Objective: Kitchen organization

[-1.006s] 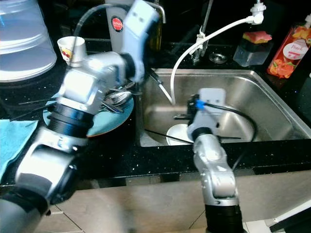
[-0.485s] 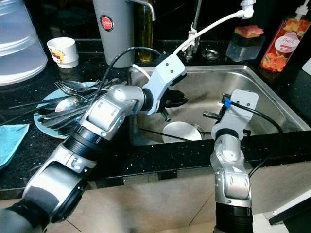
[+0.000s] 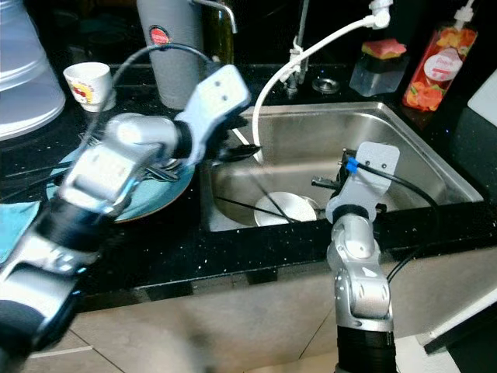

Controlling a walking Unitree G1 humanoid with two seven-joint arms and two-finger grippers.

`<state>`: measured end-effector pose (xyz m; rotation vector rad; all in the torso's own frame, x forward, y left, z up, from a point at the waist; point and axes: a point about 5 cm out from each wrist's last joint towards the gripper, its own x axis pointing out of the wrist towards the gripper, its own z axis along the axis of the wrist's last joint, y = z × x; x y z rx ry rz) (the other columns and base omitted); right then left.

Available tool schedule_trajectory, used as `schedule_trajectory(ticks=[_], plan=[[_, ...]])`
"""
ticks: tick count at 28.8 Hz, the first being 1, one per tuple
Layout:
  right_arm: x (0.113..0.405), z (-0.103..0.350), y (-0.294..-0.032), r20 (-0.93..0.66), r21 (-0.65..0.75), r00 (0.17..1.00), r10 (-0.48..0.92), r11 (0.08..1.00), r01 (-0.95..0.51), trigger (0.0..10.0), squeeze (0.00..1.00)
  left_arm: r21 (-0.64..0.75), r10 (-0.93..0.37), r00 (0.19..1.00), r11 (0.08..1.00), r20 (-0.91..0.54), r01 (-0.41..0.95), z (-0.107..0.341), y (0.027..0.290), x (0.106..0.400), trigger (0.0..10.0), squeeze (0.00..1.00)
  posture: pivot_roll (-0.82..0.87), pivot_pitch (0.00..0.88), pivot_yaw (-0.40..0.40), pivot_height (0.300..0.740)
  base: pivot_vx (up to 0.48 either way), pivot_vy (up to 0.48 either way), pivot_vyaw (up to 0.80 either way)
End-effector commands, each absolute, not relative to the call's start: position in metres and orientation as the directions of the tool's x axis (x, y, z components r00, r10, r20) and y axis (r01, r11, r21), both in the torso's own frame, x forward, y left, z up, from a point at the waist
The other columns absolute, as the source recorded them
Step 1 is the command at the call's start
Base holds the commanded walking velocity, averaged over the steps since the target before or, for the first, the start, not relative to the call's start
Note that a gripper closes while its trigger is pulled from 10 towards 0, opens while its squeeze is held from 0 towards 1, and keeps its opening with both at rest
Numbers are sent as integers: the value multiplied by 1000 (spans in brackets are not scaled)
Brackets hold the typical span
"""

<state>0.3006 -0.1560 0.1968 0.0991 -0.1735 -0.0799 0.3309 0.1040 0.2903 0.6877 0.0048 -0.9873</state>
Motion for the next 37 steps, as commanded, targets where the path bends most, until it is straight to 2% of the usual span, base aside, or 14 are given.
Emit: schedule_trajectory(ticks=[1, 3, 8, 11, 12, 13, 16, 18, 20, 31, 32, 34, 35, 37], plan=[[299, 197, -152, 169, 106, 984, -48, 994, 30, 10000, 0, 541, -769, 557, 338, -313, 770, 296, 113, 324, 10000, 0, 263, 21, -26, 740, 0, 0, 0], [296, 200, -138, 190, 106, 981, 43, 992, -64, 10000, 0, 600, -702, 627, 352, -338, 718, 304, 151, 316, 10000, 0, 267, 24, -30, 740, 0, 0, 0], [296, 201, -134, 196, 108, 978, 65, 990, -87, 10000, 0, 612, -679, 644, 355, -351, 707, 305, 161, 312, 10000, 0, 269, 25, -31, 740, 0, 0, 0], [292, 205, -118, 224, 123, 959, 175, 971, -206, 10000, 0, 613, -616, 655, 329, -437, 718, 292, 184, 301, 10000, 0, 274, 25, -33, 740, 0, 0, 0], [289, 206, -108, 233, 123, 943, 238, 954, -272, 10000, 0, 638, -564, 705, 364, -429, 679, 287, 189, 303, 10000, 0, 276, 23, -35, 740, 0, 0, 0], [289, 206, -108, 233, 123, 943, 238, 954, -272, 10000, 0, 638, -564, 705, 364, -429, 679, 287, 189, 303, 10000, 0, 276, 23, -35, 740, 0, 0, 0], [288, 205, -102, 229, 126, 937, 262, 947, -296, 10000, 0, 697, -482, 776, 386, -407, 604, 282, 191, 309, 10000, 0, 278, 21, -38, 740, 0, 0, 0], [288, 204, -99, 227, 130, 936, 270, 944, -304, 10000, 0, 776, -394, 840, 362, -374, 516, 280, 193, 318, 10000, 0, 276, 19, -38, 740, 0, 0, 0], [288, 204, -96, 229, 134, 933, 277, 941, -312, 10000, 0, 834, -361, 863, 297, -354, 466, 281, 193, 319, 10000, 0, 276, 19, -38, 740, 0, 0, 0], [290, 204, -96, 231, 136, 930, 285, 937, -321, 10000, 0, 868, -304, 875, 215, -376, 448, 272, 198, 325, 10000, 0, 274, 7, -42, 740, 0, 0, 0], [290, 204, -96, 232, 136, 930, 286, 937, -322, 10000, 0, 876, -287, 872, 166, -397, 453, 268, 198, 327, 10000, 0, 272, 6, -42, 740, 0, 0, 0], [290, 204, -96, 232, 136, 930, 286, 937, -322, 10000, 0, 876, -287, 872, 166, -397, 453, 268, 198, 327, 10000, 0, 272, 6, -42, 740, 0, 0, 0], [290, 205, -96, 234, 135, 929, 286, 937, -322, 10000, 0, 886, -264, 866, 75, -425, 458, 262, 196, 333, 10000, 0, 267, 6, -42, 740, 0, 0, 0], [290, 205, -96, 234, 135, 930, 284, 937, -321, 10000, 0, 885, -255, 860, 27, -443, 464, 260, 195, 336, 10000, 0, 266, 6, -42, 740, 0, 0, 0]])
